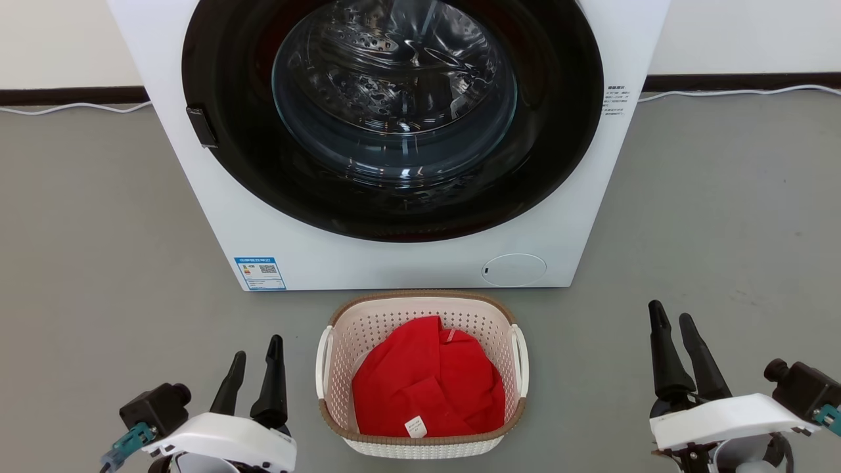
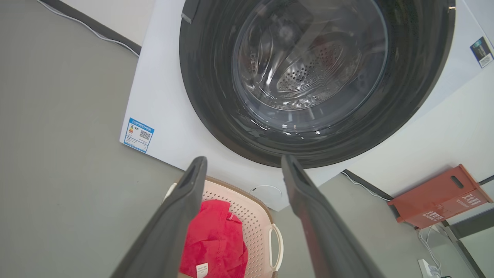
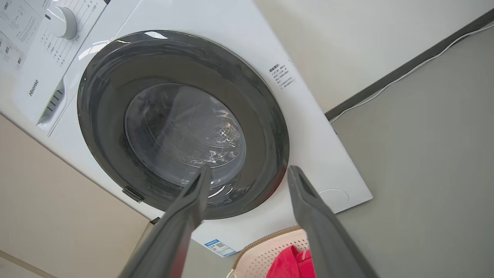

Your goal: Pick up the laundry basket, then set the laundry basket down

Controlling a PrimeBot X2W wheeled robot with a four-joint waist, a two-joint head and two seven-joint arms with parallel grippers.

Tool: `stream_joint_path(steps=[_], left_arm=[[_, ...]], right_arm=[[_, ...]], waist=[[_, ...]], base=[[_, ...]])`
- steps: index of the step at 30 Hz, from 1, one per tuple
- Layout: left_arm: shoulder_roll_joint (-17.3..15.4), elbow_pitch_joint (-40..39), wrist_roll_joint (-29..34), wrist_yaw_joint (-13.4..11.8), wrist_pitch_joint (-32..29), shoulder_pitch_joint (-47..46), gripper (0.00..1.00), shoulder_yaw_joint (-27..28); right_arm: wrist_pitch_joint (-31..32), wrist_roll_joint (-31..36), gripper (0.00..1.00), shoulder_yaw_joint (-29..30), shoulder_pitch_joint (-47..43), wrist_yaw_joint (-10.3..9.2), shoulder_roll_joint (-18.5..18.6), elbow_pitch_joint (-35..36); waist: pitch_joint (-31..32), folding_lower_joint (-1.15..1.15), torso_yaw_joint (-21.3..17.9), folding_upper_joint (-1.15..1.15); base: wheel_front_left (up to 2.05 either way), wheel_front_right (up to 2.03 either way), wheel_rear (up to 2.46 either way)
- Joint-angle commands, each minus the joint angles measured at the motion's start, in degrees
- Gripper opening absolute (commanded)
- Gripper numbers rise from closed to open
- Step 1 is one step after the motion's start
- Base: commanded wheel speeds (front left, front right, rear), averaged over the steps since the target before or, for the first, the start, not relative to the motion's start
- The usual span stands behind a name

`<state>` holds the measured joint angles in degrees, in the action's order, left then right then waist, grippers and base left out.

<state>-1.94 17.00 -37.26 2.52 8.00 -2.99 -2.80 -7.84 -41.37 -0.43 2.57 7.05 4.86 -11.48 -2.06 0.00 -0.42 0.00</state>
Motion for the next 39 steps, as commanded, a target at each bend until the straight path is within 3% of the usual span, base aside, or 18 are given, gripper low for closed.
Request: stream_joint_path(steps=[1,39], left_arm=[[-0.6,-1.3,2.4,-0.4,0.9,-3.4,1.00,0.7],[-0.9,-2.3,22.1,-2.3,7.0,-5.3,1.00,-1.2]], right_arm=[[-1.2,2.2,1.00,-1.2,2.4,0.31,0.4,1.4],[-7.2,22.0,1.00,-3.4,3.8,0.44,0.8,2.3]], waist=[[0.0,0.00,0.0,0.00],[-2.0,0.00,-0.4,0.00]], base=[[0.00,0.00,0.00],[0.00,0.00,0.00]])
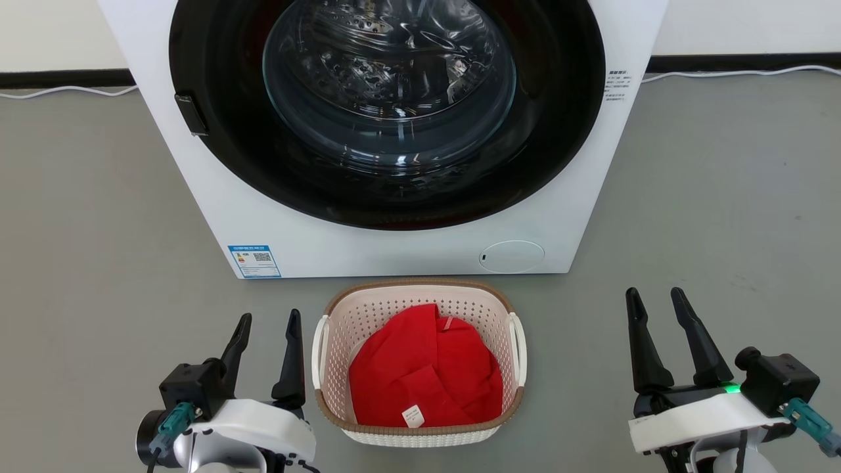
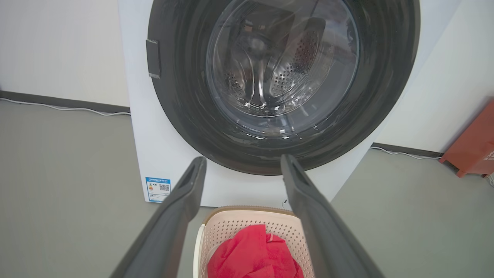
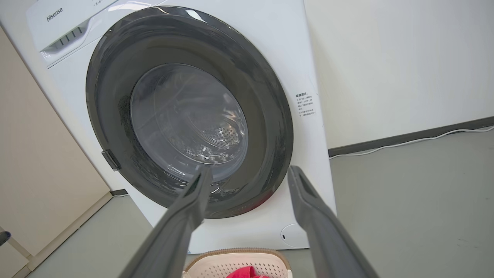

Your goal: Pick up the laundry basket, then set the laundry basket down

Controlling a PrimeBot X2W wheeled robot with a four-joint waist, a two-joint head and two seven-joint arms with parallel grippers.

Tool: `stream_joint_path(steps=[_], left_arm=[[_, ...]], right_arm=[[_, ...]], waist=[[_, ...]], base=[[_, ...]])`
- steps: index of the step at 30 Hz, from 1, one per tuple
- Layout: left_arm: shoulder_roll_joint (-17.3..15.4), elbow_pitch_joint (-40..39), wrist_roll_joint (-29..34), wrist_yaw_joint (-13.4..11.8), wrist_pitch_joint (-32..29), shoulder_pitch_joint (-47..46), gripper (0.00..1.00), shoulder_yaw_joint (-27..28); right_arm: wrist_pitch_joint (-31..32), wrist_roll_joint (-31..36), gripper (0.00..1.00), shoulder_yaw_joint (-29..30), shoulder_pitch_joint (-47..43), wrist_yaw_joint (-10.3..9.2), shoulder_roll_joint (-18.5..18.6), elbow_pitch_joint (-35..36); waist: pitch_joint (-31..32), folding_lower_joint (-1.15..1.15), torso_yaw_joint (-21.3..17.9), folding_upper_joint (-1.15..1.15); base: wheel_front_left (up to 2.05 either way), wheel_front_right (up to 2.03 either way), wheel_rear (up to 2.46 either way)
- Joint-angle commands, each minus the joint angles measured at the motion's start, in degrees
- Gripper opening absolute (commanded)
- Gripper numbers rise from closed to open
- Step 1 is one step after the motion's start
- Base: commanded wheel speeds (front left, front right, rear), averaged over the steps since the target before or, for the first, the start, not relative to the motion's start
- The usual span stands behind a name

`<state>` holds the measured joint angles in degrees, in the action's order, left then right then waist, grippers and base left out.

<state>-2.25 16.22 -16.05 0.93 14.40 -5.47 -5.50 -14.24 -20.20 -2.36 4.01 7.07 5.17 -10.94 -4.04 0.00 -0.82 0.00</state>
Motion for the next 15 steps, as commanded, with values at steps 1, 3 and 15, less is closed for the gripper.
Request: stream_joint_path(steps=[1,3,15], left_arm=[[-0.6,-1.5,0.8,-0.7,0.6,-2.8,1.00,1.6],[-0.6,-1.5,0.7,-0.7,0.6,-2.8,1.00,1.6],[-0.6,-1.7,0.3,-0.7,0.6,-3.1,1.00,1.5]], right_arm=[[-0.8,0.8,1.00,-1.4,2.3,0.42,0.5,1.8],[-0.8,0.8,1.00,-1.4,2.3,0.42,0.4,1.8],[-0.8,1.0,1.00,-0.7,2.5,0.42,0.2,1.4]], waist=[[0.0,0.00,0.0,0.00],[0.0,0.00,0.0,0.00],[-0.8,0.00,-0.1,0.00]], base=[[0.00,0.00,0.00],[0.00,0.00,0.00],[0.00,0.00,0.00]])
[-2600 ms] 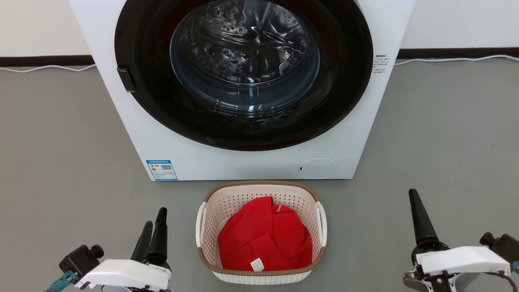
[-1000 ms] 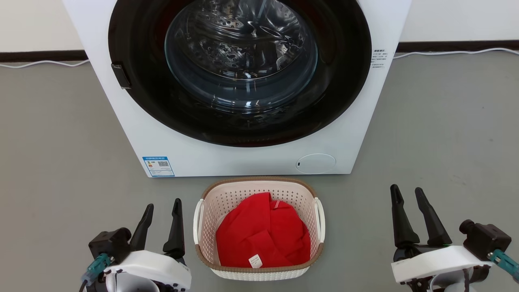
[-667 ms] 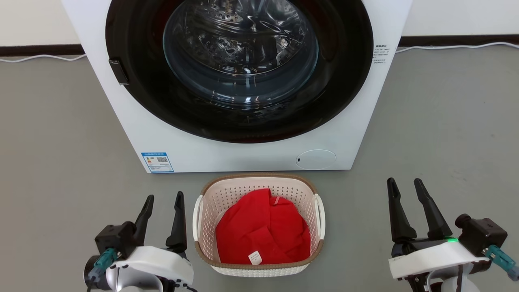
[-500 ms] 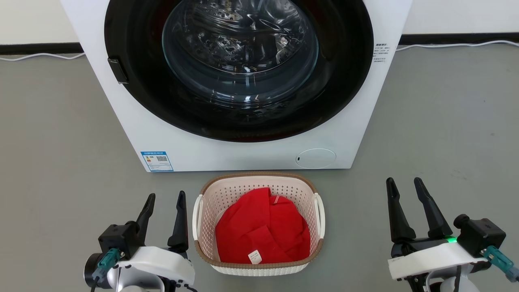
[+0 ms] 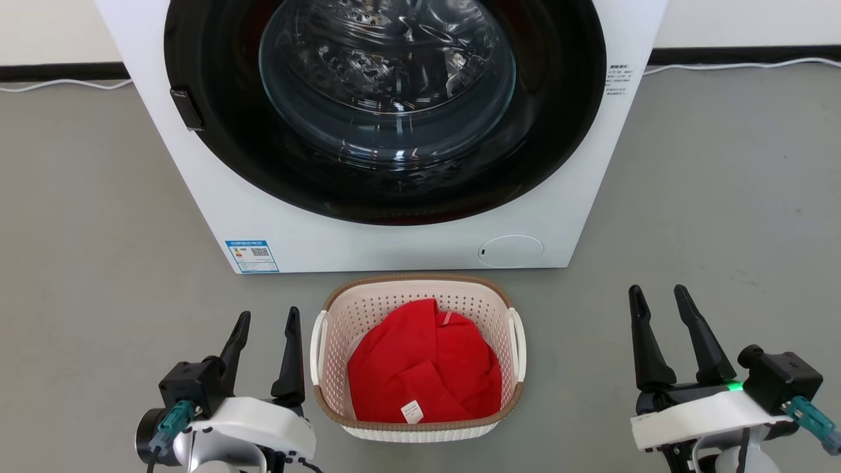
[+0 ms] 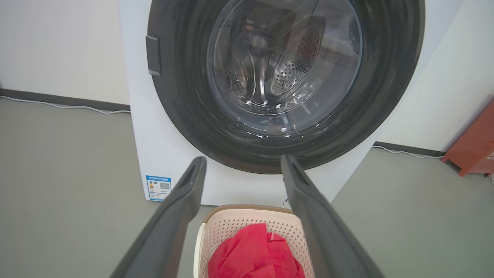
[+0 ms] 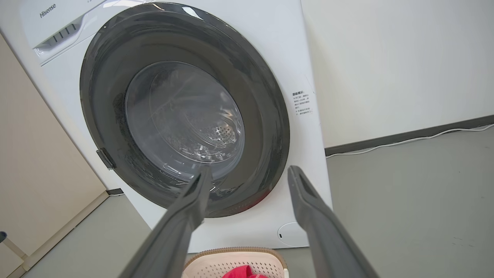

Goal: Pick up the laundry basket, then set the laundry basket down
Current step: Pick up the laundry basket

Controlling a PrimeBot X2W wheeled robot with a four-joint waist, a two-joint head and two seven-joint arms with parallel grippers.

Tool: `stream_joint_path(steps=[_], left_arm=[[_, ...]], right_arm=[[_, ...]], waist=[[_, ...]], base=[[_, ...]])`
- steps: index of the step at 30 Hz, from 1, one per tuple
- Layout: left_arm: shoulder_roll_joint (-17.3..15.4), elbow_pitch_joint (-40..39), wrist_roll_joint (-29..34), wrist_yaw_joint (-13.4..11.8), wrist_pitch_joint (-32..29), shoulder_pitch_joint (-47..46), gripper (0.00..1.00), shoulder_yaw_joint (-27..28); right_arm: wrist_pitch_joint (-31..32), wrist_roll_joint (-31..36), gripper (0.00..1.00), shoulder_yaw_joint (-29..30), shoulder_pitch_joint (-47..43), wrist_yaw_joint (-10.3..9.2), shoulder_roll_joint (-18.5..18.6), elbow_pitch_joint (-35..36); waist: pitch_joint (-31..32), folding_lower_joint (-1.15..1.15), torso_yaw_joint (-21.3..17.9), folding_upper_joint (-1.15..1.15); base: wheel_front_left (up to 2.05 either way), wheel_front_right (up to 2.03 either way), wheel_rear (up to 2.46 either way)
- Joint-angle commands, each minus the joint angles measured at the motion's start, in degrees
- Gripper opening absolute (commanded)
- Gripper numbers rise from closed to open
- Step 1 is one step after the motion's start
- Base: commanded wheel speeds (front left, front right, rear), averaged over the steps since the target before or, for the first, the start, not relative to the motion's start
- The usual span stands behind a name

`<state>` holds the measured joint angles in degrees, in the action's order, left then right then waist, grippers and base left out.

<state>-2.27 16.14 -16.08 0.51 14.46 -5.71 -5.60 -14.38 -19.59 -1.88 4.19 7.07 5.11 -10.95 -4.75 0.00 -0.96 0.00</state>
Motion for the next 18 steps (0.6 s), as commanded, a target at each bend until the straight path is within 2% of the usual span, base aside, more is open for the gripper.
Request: stream_joint_path(steps=[1,18], left_arm=[[-0.6,-1.6,0.3,-0.2,0.5,-2.9,1.00,1.6],[-0.6,-0.6,0.5,0.1,0.5,-5.3,1.00,2.0]], right_arm=[[-0.6,0.4,1.00,-1.1,2.4,0.42,0.3,1.4],[-0.6,1.7,1.00,0.3,5.8,0.42,0.0,-1.7]], waist=[[-0.2,0.00,0.0,0.00],[-5.2,0.00,-1.1,0.00]], base=[[0.00,0.00,0.00],[0.00,0.00,0.00]])
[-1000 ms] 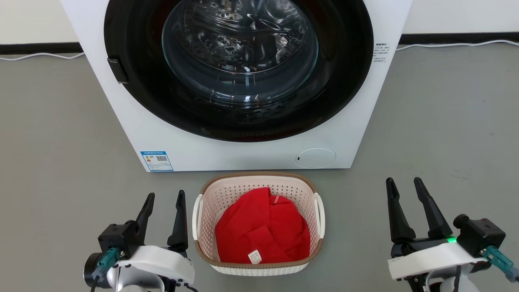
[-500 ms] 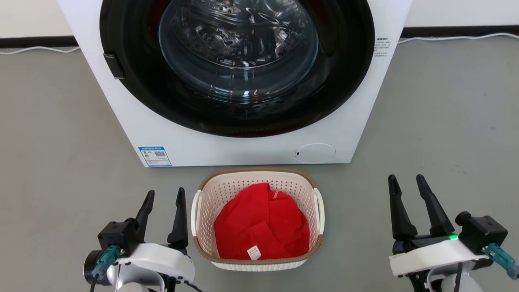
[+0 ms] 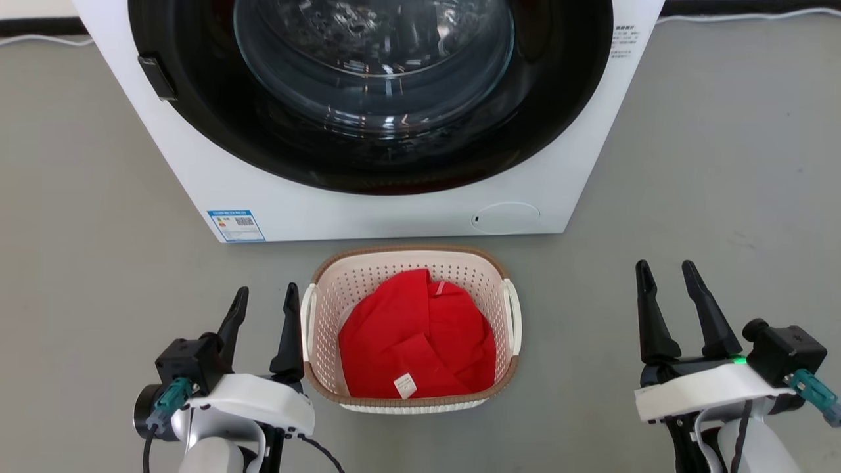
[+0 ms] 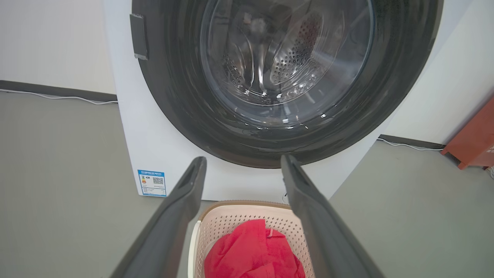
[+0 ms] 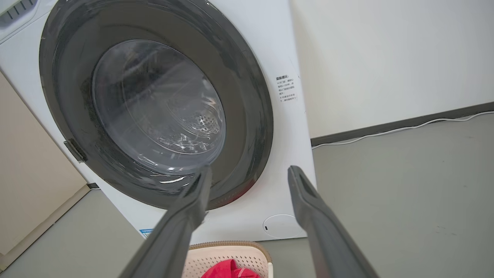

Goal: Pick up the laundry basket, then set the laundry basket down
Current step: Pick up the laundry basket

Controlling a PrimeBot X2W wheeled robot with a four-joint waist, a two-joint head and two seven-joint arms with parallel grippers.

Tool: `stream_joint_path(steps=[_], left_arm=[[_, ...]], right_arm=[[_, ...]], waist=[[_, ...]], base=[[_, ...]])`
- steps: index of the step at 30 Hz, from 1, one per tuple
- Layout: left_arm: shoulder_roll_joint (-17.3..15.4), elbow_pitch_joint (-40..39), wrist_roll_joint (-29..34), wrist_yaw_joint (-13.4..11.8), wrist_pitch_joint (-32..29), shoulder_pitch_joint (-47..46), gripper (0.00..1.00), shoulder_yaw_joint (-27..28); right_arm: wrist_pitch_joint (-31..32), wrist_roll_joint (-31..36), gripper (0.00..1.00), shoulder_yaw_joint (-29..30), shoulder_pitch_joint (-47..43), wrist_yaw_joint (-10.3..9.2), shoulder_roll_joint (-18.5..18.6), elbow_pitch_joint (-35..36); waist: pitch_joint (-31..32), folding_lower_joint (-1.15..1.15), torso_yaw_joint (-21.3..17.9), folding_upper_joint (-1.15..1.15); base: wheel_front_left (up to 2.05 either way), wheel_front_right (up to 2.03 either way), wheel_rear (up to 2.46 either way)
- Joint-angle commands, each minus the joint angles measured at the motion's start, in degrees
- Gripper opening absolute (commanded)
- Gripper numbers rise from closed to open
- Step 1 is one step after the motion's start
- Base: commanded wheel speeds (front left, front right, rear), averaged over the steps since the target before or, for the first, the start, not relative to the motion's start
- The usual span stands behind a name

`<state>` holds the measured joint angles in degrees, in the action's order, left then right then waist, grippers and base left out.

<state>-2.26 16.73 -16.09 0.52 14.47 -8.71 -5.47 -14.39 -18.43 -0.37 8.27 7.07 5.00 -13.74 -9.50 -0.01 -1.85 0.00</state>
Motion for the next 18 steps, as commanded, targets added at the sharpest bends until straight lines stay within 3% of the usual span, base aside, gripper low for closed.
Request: stream_joint_path(steps=[1,18], left_arm=[[-0.6,-1.0,0.5,0.1,0.5,-2.5,1.00,1.8],[-0.6,3.5,1.6,1.8,0.5,-8.7,1.00,2.8]], right_arm=[[-0.6,0.5,1.00,-1.2,2.1,0.42,0.1,0.7],[-0.6,0.1,1.00,-2.3,9.0,0.42,0.1,-5.5]], waist=[[-0.8,0.00,-0.2,0.00],[-9.9,0.00,-0.5,0.00]], base=[[0.00,0.00,0.00],[0.00,0.00,0.00]])
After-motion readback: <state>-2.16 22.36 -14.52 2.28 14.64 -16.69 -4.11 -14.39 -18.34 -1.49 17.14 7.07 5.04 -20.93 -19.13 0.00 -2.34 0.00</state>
